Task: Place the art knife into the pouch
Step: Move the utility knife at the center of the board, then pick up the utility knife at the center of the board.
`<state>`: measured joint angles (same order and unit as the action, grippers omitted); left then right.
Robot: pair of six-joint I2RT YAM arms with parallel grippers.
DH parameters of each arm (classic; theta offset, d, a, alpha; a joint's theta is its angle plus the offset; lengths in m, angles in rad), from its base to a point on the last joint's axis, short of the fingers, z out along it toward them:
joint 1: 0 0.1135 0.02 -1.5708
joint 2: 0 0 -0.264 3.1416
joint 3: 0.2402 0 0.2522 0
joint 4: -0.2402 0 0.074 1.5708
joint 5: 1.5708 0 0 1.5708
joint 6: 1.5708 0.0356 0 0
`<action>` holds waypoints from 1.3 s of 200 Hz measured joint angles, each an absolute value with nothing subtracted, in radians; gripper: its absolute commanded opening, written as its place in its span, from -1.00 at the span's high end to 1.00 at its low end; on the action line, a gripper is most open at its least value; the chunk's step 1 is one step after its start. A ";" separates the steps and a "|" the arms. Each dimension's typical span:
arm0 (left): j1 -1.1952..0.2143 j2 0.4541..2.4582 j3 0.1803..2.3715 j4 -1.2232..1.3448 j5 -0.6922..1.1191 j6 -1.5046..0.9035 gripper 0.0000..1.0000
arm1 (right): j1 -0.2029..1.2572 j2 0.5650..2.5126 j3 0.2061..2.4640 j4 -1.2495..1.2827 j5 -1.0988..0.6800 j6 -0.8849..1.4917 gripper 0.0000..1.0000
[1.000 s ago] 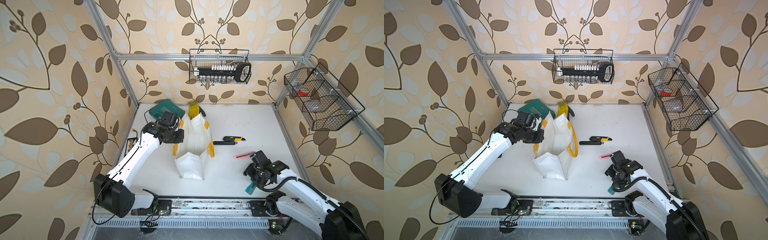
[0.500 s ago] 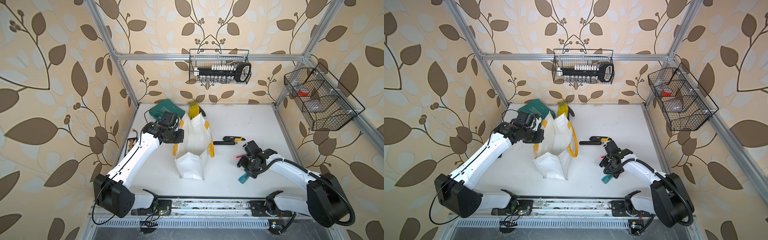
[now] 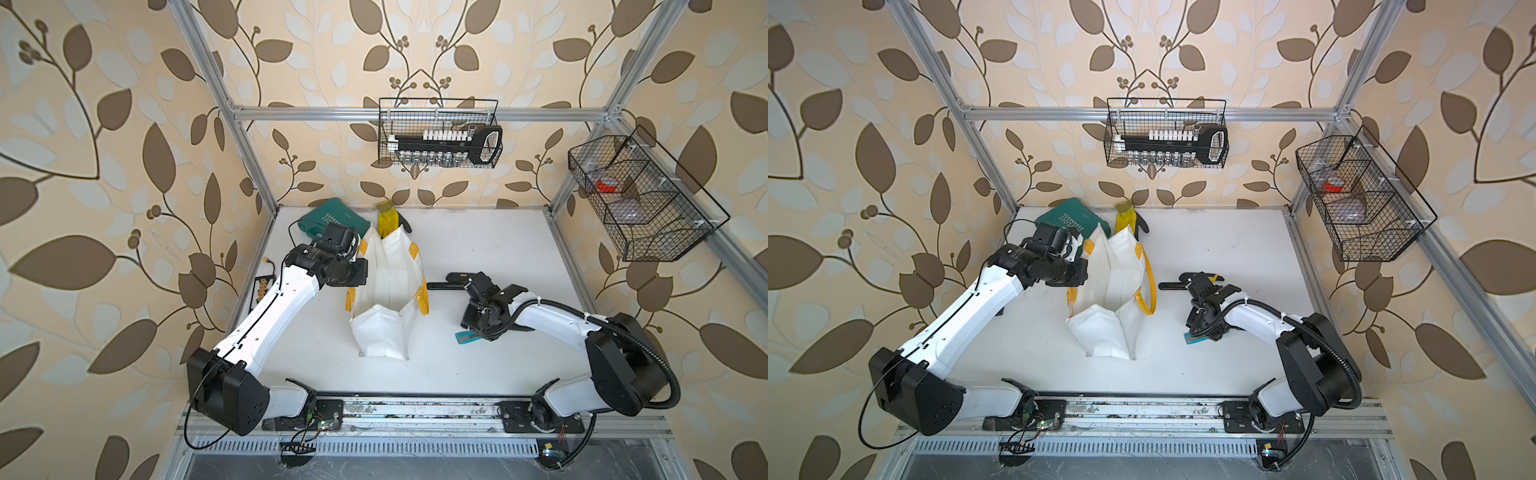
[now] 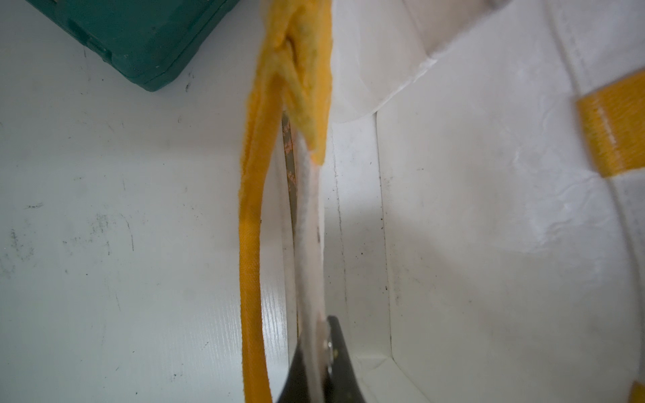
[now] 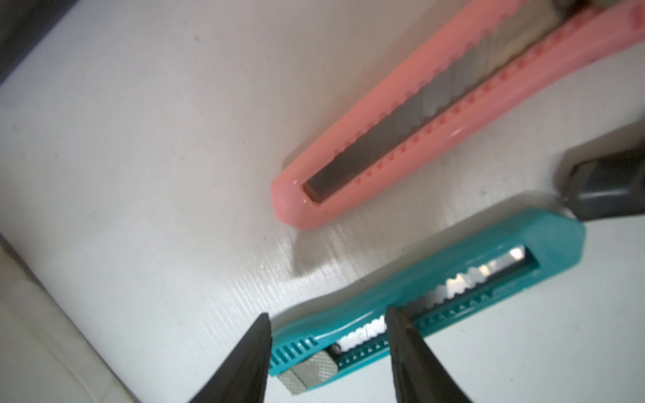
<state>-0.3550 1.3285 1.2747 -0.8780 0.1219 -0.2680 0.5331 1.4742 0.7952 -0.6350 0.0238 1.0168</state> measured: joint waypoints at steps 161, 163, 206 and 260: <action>-0.355 1.325 1.272 -0.877 0.123 -0.264 1.00 | 0.581 1.320 0.750 -0.740 0.067 1.271 -0.25; -0.355 1.325 1.272 -0.877 0.123 -0.264 1.00 | 0.581 1.321 0.751 -0.739 0.067 1.274 -0.25; -0.355 1.325 1.270 -0.872 0.123 -0.264 1.00 | 0.581 1.420 0.757 -0.720 0.054 1.325 -0.25; -0.355 1.325 1.269 -0.872 0.123 -0.264 1.00 | 0.583 1.505 0.789 -0.715 0.066 1.374 -0.25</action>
<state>-0.3550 1.3247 1.2694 -0.8719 0.1234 -0.2638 0.5835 1.5047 0.7895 -0.7151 0.0662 1.3735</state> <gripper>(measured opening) 0.048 0.623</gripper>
